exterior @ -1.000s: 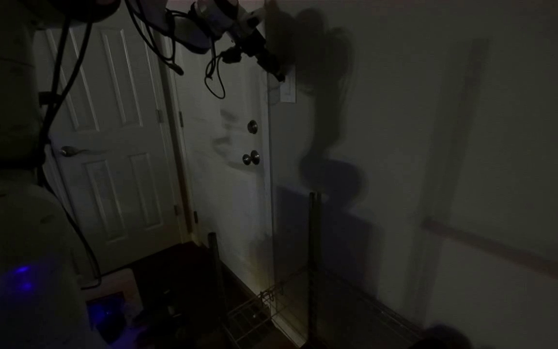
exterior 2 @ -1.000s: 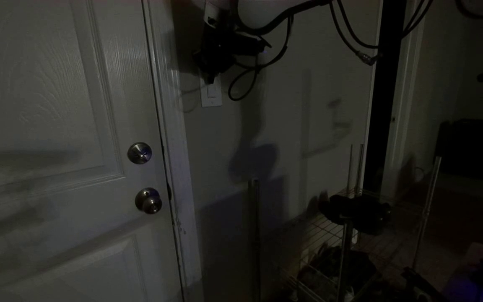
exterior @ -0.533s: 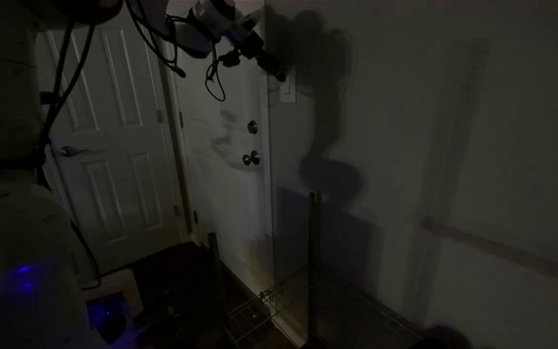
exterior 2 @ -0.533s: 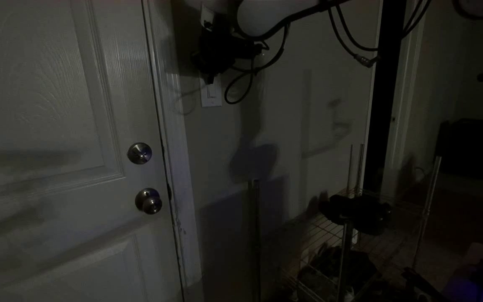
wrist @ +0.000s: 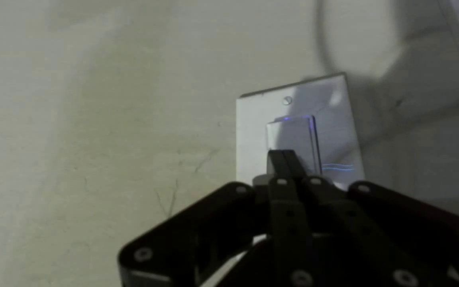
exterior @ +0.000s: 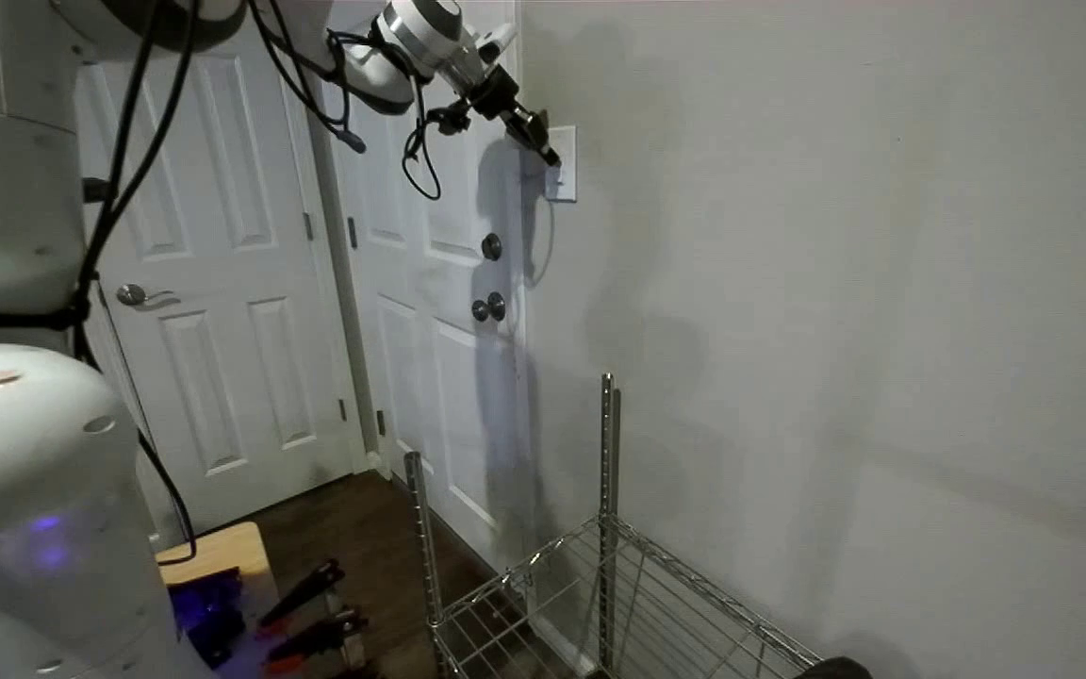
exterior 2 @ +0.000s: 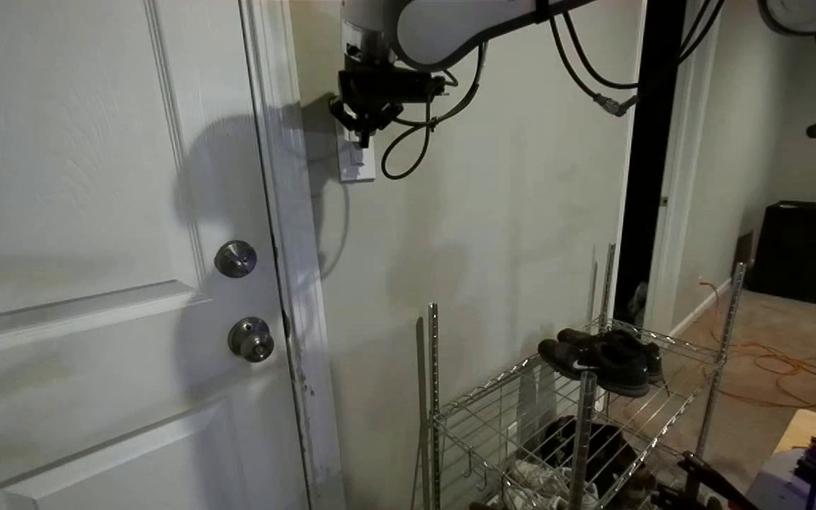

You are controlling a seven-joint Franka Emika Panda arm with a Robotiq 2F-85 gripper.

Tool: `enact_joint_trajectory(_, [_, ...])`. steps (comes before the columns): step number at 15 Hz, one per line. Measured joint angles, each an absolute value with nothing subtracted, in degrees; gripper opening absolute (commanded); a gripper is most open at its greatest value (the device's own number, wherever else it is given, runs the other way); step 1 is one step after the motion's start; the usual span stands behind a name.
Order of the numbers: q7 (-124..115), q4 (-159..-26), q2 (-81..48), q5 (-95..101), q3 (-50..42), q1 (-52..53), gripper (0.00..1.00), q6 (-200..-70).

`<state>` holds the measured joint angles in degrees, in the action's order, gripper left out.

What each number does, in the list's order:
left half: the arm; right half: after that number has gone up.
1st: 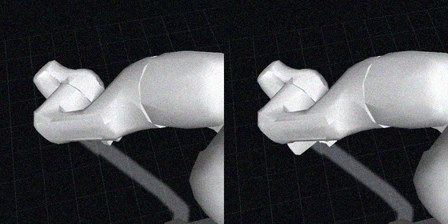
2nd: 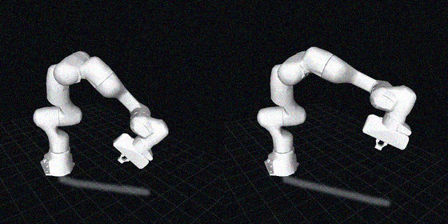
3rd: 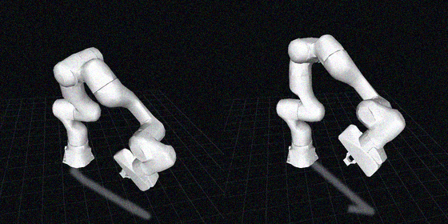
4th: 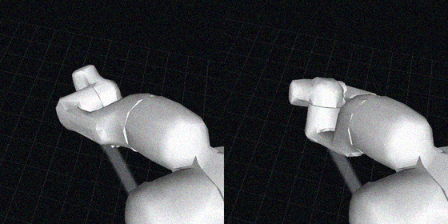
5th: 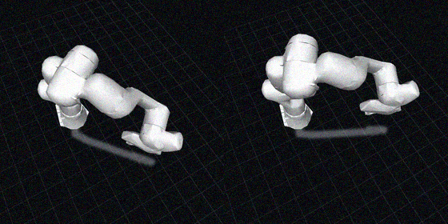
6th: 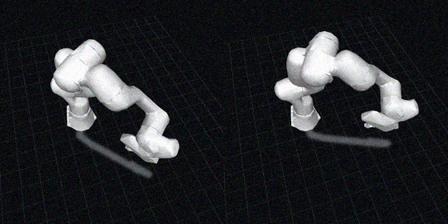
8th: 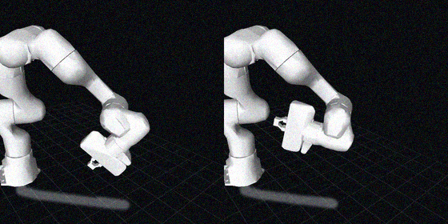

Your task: Flip the switch on the wall

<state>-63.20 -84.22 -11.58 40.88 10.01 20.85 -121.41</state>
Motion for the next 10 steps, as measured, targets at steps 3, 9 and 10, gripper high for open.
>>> enact_joint_trajectory(3, [-63.19,-84.26,-11.62,40.74,9.84,20.43,0.00,-120.80])
enact_joint_trajectory(9, [-62.68,-84.26,-11.62,38.84,9.80,20.36,0.00,-120.39])
enact_joint_trajectory(10, [-62.33,-84.26,-11.62,37.92,9.82,20.36,0.00,-120.23])
